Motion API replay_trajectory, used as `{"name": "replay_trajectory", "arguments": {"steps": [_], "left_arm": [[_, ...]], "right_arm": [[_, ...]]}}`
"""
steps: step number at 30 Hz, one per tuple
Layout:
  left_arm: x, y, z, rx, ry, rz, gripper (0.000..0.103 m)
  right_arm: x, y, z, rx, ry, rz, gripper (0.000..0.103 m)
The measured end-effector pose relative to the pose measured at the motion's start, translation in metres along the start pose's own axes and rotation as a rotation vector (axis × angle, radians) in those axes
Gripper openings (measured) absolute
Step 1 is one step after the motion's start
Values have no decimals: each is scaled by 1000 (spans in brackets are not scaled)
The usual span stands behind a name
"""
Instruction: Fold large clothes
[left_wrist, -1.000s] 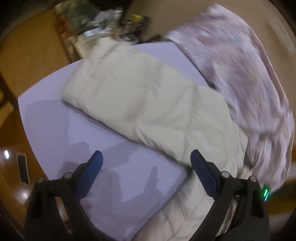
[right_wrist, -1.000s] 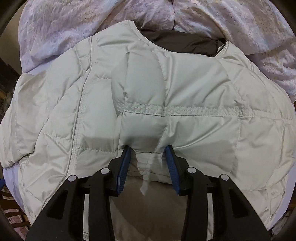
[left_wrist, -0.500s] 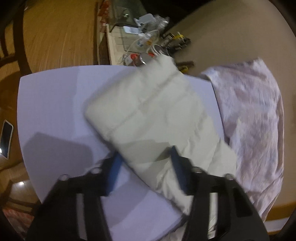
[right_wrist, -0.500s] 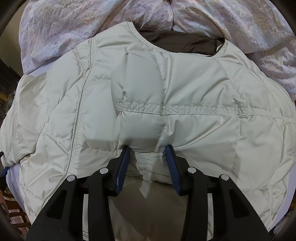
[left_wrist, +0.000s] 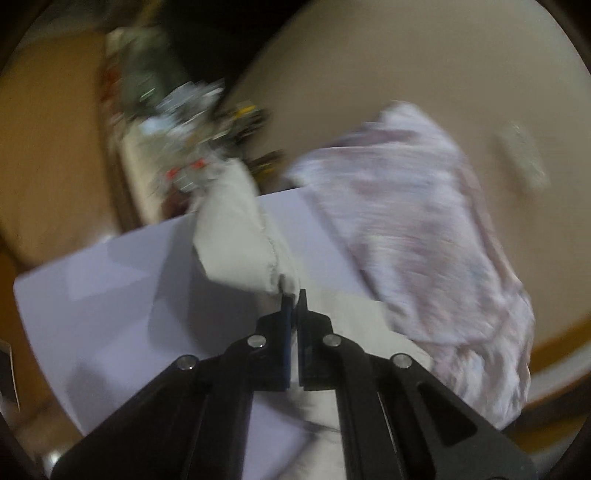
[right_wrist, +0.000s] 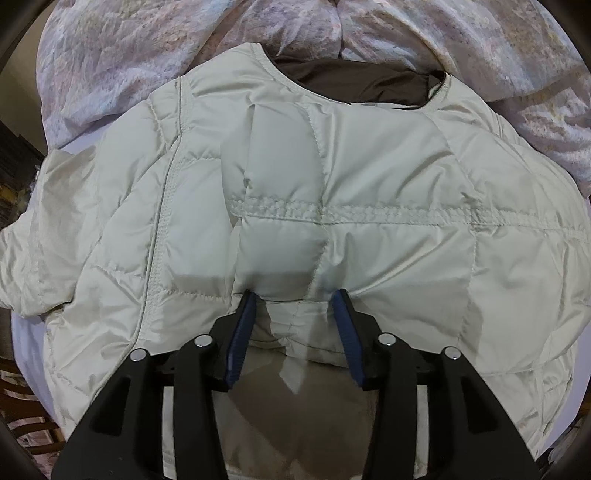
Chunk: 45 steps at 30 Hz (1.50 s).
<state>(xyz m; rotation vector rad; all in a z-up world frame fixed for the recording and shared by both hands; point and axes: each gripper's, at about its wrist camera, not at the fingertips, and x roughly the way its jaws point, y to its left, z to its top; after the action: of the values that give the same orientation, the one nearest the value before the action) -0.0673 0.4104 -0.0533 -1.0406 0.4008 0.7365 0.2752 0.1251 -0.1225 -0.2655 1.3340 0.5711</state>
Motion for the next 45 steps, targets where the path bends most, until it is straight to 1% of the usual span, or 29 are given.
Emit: {"name": "replay_trajectory", "arguments": {"steps": [2, 3, 7, 8, 9, 11, 13, 14, 17, 19, 23, 25, 26, 27, 30, 32, 33, 34, 35, 36, 37, 38, 39, 40, 42, 44, 45], "left_arm": [[-13, -39, -3, 98, -18, -80, 2], [-19, -54, -6, 128, -21, -117, 2], [-40, -123, -26, 266, -24, -280, 2], [-43, -135, -31, 290, -21, -307, 2], [-48, -156, -40, 333, -15, -351, 2], [-53, -182, -55, 385, 0, -406, 2], [-55, -213, -76, 432, 41, -471, 1], [-54, -220, -82, 444, 55, -486, 1], [-43, -256, -119, 509, 128, -529, 1], [-33, -268, -141, 529, 177, -540, 1], [-8, -290, -189, 611, 266, -530, 2], [11, -302, -216, 659, 321, -509, 2], [22, -308, -234, 689, 354, -492, 2], [29, -306, -243, 710, 373, -477, 2], [58, -311, -286, 812, 443, -392, 2], [74, -305, -308, 862, 491, -342, 4], [83, -303, -324, 888, 525, -313, 9], [85, -299, -328, 896, 536, -299, 14], [88, -294, -336, 904, 551, -291, 28], [88, -290, -341, 912, 560, -287, 48], [87, -286, -339, 917, 551, -276, 56], [82, -281, -337, 917, 526, -271, 69], [80, -279, -333, 910, 512, -272, 73], [76, -275, -324, 897, 501, -268, 74], [74, -266, -307, 871, 486, -238, 77], [73, -248, -286, 835, 463, -192, 78], [73, -245, -277, 821, 455, -171, 79]], "right_arm": [[-5, -8, -2, 22, 1, 28, 56], [-11, -13, -4, 39, 0, 49, 59], [-32, -33, -14, 67, -31, 84, 62], [-37, -36, -16, 69, -42, 85, 62], [-43, -42, -18, 71, -56, 84, 63], [-59, -54, -23, 72, -96, 63, 63], [-76, -72, -28, 80, -142, 37, 63], [-79, -79, -28, 85, -153, 32, 63], [-94, -111, -35, 130, -184, 14, 63], [-99, -132, -42, 168, -191, 6, 63], [-105, -172, -61, 242, -191, -23, 63], [-105, -187, -70, 276, -185, -33, 63], [-105, -194, -75, 291, -183, -38, 63], [-105, -204, -81, 311, -179, -45, 63], [-106, -219, -94, 343, -173, -58, 63], [-109, -224, -100, 353, -176, -63, 63], [-111, -227, -101, 356, -180, -65, 63], [-113, -229, -101, 357, -184, -64, 63], [-115, -229, -100, 358, -189, -60, 63], [-118, -229, -98, 357, -200, -50, 63], [-119, -228, -95, 354, -208, -41, 63], [-122, -224, -91, 347, -222, -26, 60], [-124, -220, -87, 336, -239, -2, 54], [-126, -213, -81, 321, -253, 31, 49], [-129, -196, -68, 277, -273, 92, 38], [-129, -177, -55, 225, -281, 128, 32], [-126, -161, -46, 184, -283, 147, 30]]}}
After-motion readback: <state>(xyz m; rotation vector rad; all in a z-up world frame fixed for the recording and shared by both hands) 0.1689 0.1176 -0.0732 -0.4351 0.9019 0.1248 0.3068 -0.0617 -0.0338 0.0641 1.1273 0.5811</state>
